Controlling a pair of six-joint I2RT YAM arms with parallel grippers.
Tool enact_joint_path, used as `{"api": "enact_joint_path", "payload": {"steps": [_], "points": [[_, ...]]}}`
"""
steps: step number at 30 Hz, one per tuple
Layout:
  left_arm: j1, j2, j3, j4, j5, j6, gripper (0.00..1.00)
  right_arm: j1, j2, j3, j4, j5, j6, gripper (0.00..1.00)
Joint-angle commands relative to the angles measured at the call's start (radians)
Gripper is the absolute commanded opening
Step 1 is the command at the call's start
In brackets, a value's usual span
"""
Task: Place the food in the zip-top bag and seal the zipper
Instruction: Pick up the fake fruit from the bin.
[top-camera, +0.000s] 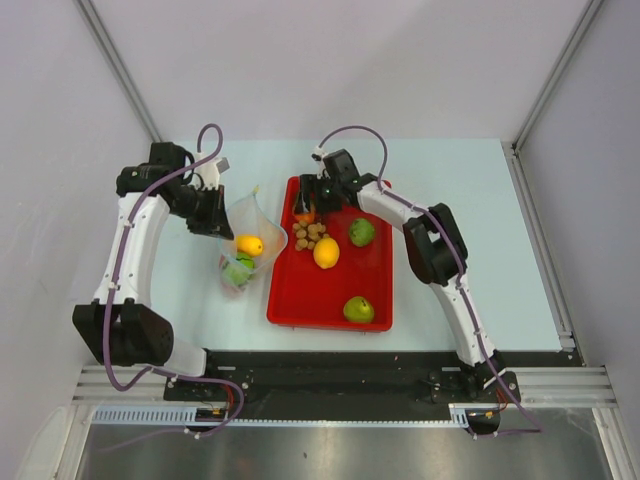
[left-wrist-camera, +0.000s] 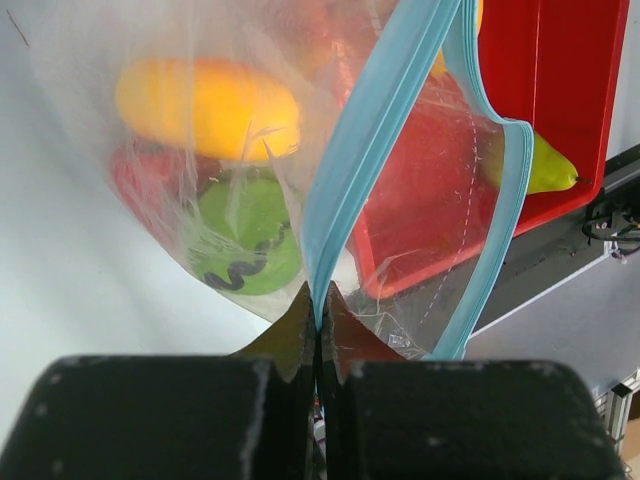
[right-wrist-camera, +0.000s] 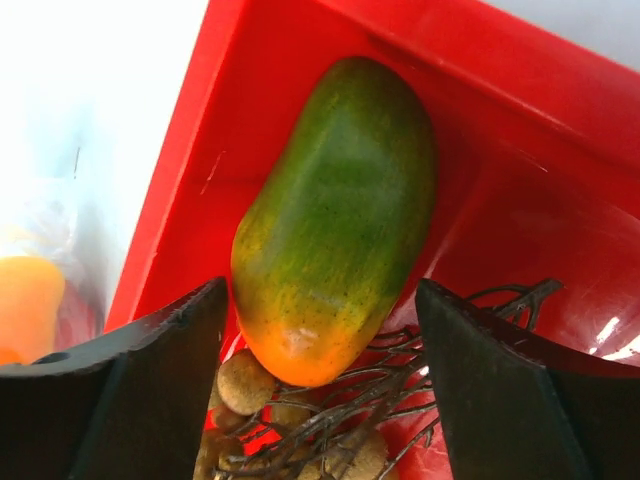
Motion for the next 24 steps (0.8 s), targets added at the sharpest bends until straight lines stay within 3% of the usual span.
{"api": "enact_joint_path", "payload": {"steps": [1,7,12,15,18,24], "points": [[0.003,-0.022,-0.004,0.021,0.0,-0.019,0.02,0.003,0.022,0.044,0.032,0.015,0.027,0.82],[0.003,-0.016,-0.008,0.023,0.002,-0.022,0.02,-0.008,0.04,0.053,0.051,0.002,0.046,0.82],[0.005,-0.016,-0.012,0.027,0.002,-0.024,0.02,-0.017,0.067,0.102,0.066,-0.035,0.064,0.91],[0.003,-0.016,-0.01,0.026,0.002,-0.025,0.02,-0.02,0.065,0.104,0.08,-0.066,0.066,0.77],[0.003,-0.014,-0.008,0.027,0.003,-0.025,0.02,-0.027,0.027,0.087,0.081,-0.086,0.063,0.5],[0.005,-0.013,-0.005,0.03,0.014,-0.025,0.03,-0.059,-0.109,0.028,0.072,-0.106,0.069,0.28]]}}
